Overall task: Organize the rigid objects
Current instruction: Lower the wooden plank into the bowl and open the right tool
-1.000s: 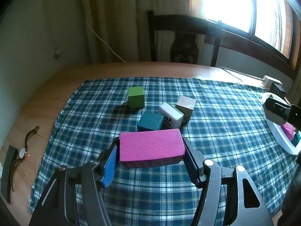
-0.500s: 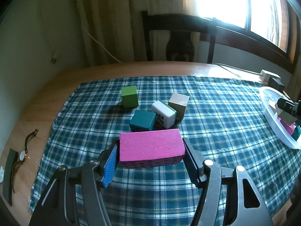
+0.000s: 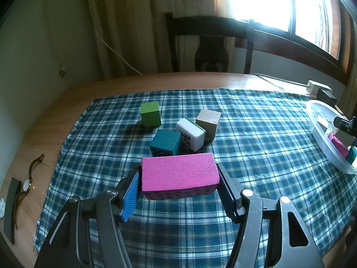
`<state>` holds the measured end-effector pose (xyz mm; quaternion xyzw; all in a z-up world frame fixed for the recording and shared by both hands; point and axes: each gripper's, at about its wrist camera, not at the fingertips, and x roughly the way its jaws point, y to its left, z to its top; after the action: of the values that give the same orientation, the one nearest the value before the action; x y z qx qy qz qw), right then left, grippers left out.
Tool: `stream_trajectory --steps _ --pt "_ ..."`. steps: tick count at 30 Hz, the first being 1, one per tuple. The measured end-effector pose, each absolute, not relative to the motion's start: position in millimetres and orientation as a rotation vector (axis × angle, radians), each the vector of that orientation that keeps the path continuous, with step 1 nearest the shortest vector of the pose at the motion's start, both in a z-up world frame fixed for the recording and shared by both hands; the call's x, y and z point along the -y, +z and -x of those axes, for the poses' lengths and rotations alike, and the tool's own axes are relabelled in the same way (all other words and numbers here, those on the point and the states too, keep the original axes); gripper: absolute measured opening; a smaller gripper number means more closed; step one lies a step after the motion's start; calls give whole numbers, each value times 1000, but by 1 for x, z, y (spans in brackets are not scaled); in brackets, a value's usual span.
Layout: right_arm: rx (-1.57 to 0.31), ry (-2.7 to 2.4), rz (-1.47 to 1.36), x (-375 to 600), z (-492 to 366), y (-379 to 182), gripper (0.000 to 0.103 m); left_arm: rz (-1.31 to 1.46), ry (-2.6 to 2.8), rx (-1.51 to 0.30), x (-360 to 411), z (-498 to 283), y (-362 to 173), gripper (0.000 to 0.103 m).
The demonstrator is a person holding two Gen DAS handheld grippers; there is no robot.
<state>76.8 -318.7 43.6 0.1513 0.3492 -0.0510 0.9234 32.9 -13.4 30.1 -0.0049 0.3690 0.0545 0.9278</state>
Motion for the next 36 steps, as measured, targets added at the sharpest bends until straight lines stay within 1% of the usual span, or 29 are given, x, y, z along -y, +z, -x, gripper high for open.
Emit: stream_trajectory --steps 14,29,36 --pt "-692 -212 -353 352 -78 41 71 -1 109 -762 18 -33 29 64" --pt "-632 -237 -338 356 -69 51 71 -4 87 -763 28 -31 29 64" --pt "-639 -263 -357 366 -69 48 71 -9 67 -761 39 -28 31 64"
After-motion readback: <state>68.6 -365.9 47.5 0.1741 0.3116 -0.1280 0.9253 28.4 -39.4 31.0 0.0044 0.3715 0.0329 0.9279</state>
